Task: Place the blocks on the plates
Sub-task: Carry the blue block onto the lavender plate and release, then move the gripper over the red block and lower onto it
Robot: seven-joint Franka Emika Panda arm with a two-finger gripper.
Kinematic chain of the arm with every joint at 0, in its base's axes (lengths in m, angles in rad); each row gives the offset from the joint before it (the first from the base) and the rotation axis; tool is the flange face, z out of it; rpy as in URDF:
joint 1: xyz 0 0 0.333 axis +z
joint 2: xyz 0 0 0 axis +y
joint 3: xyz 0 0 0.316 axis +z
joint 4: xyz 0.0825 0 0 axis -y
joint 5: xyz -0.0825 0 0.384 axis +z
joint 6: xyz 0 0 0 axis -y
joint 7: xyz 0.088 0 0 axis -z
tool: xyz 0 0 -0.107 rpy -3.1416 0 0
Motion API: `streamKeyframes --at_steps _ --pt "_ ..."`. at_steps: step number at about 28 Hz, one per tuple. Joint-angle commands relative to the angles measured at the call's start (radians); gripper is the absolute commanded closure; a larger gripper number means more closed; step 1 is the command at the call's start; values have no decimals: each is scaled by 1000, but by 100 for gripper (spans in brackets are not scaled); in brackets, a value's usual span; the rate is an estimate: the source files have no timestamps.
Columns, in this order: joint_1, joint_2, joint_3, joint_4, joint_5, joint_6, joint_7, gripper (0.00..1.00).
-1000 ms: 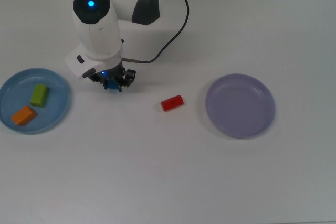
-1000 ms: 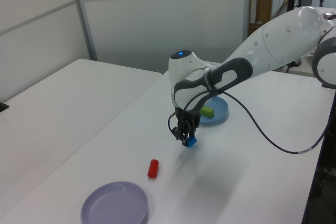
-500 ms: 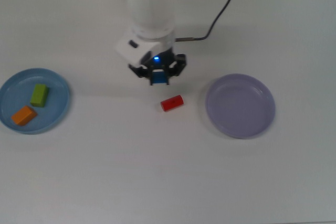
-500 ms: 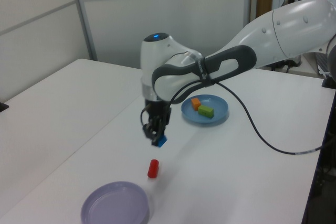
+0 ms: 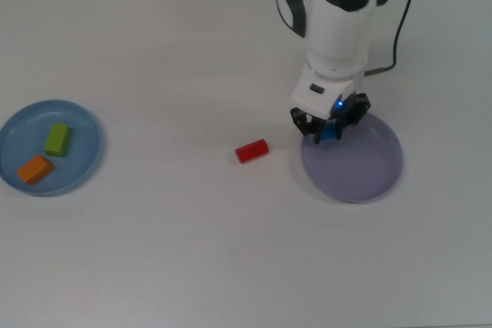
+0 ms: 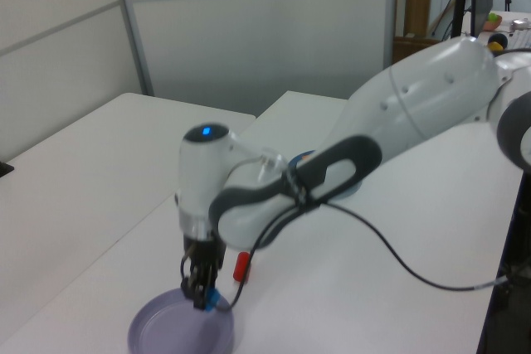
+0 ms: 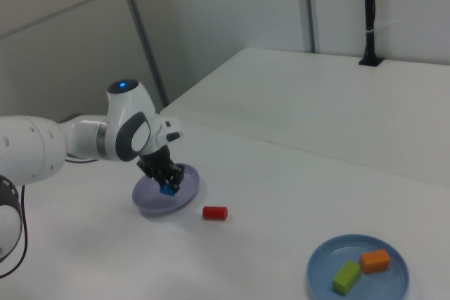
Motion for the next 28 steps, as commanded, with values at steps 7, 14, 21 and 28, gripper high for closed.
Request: streamKeyframes --at_steps 7,14,21,28 --pt "21 34 -10 35 -23 16 28 40" --pt "39 28 -11 36 -36 18 58 0" --pt "27 -21 -23 44 -34 -7 74 0" --pt "-31 -50 -68 47 -33 -84 42 0"
